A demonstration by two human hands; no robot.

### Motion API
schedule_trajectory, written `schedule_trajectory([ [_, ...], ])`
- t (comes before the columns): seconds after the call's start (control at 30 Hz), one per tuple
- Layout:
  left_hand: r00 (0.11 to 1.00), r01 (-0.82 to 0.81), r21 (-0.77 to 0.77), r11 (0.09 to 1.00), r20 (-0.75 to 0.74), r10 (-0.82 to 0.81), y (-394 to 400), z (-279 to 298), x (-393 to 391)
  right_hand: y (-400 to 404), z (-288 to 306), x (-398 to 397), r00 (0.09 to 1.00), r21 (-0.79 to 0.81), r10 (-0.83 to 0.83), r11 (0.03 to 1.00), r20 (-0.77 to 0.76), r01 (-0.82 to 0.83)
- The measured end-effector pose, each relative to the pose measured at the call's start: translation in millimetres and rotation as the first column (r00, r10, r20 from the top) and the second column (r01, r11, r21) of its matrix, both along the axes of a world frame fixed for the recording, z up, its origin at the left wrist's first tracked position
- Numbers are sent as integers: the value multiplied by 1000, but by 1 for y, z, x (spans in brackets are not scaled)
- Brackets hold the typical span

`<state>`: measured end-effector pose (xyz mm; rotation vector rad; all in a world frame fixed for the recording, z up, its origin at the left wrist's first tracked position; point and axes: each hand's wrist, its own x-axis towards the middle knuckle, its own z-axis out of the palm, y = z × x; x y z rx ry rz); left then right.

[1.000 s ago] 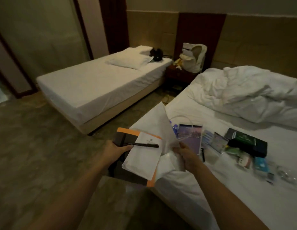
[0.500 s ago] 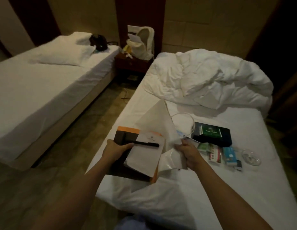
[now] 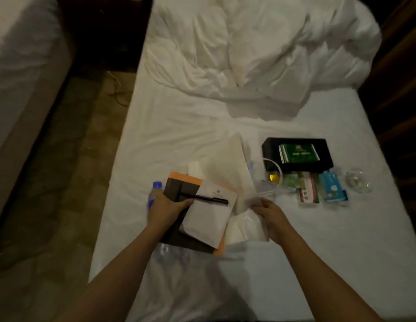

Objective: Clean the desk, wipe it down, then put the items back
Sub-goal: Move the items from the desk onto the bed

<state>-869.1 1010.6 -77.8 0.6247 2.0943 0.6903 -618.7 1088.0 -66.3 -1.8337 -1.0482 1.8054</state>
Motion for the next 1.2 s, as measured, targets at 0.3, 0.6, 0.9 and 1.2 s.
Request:
schedule_trajectory([
  [0.3, 993, -16, -140, 990, 113, 31, 9, -66, 9, -7, -43, 13, 975, -49, 22, 999, 222, -11],
  [0.6, 954, 240, -159, 958, -143, -262, 21, -43, 13, -28, -9, 55, 800, -86, 256, 964, 543, -250],
  [0.9, 396, 839, -207, 503, -400, -826, 42, 88, 174, -104, 103, 191, 663, -84, 314, 931, 680, -355],
  [1.2, -118, 987, -156, -26, -618, -777, -47, 178, 449, -301, 193, 405, 592, 102, -72, 995, 803, -16],
])
